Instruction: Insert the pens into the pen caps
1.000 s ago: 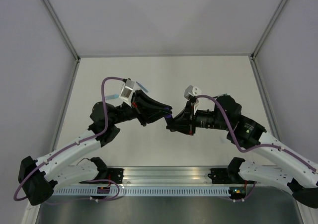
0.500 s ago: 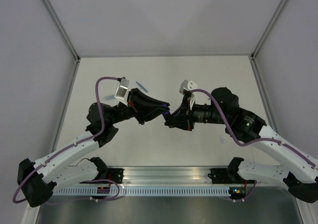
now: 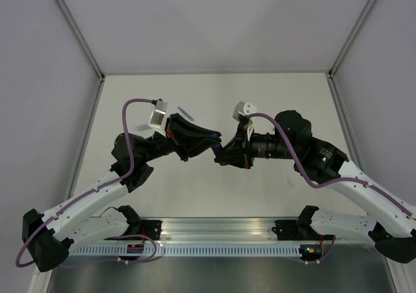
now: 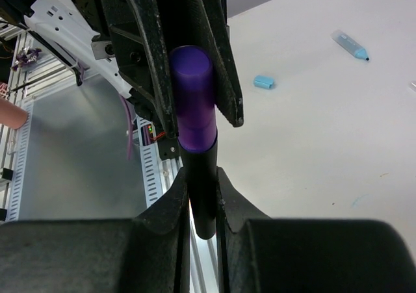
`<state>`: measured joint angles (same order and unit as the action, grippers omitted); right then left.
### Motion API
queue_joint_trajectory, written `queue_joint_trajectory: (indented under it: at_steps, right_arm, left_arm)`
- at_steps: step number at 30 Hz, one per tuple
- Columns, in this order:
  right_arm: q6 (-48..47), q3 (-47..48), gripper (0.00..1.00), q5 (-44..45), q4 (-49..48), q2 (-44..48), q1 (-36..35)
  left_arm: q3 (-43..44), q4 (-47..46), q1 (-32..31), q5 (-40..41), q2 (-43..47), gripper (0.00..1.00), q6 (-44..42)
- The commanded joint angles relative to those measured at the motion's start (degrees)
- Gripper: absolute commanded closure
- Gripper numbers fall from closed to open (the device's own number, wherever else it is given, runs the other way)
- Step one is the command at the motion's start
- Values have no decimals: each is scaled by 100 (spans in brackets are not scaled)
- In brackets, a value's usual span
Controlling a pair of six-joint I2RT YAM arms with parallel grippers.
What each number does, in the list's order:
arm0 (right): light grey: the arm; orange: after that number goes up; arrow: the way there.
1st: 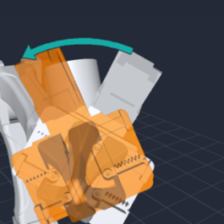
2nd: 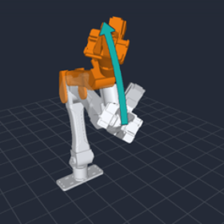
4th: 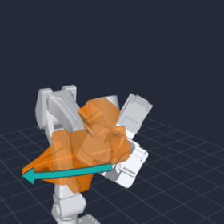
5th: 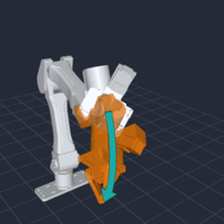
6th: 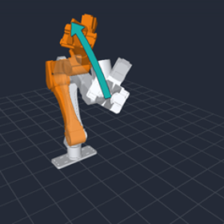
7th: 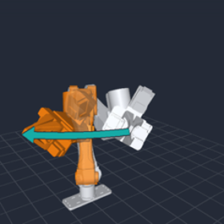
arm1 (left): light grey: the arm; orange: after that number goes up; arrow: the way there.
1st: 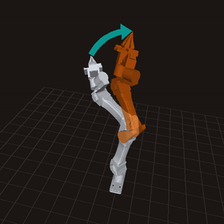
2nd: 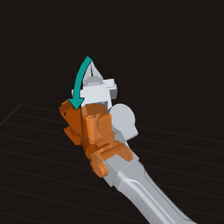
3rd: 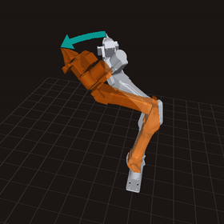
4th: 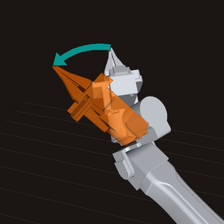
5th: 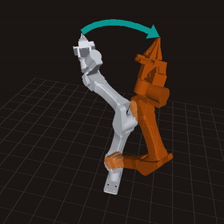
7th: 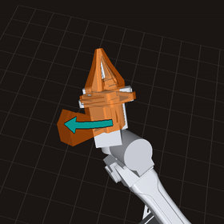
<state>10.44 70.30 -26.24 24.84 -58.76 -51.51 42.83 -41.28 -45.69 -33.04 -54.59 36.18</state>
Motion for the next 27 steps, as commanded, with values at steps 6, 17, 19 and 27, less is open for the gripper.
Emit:
queue_joint_trajectory:
  at_steps: [6, 17, 19, 27]
  right_arm:
    - [213, -261, 100, 796, -2240, 102, 387]
    - [1229, -1827, 100, 2006, -1957, -196, 1239]
    - [1565, -1941, 100, 2271, -1957, -686, 1257]
    - [2595, -1818, 100, 2440, -2159, -2465, 1345]
  left_arm:
    - [1296, 3871, -160, 49, 71, 47, -251]
    - [2117, 5542, 78, 2423, 88, 0, -955]
    - [1590, 5560, 78, 3141, 132, 0, -1008]
    - [-99, 4541, 104, 5290, 168, 0, -1333]
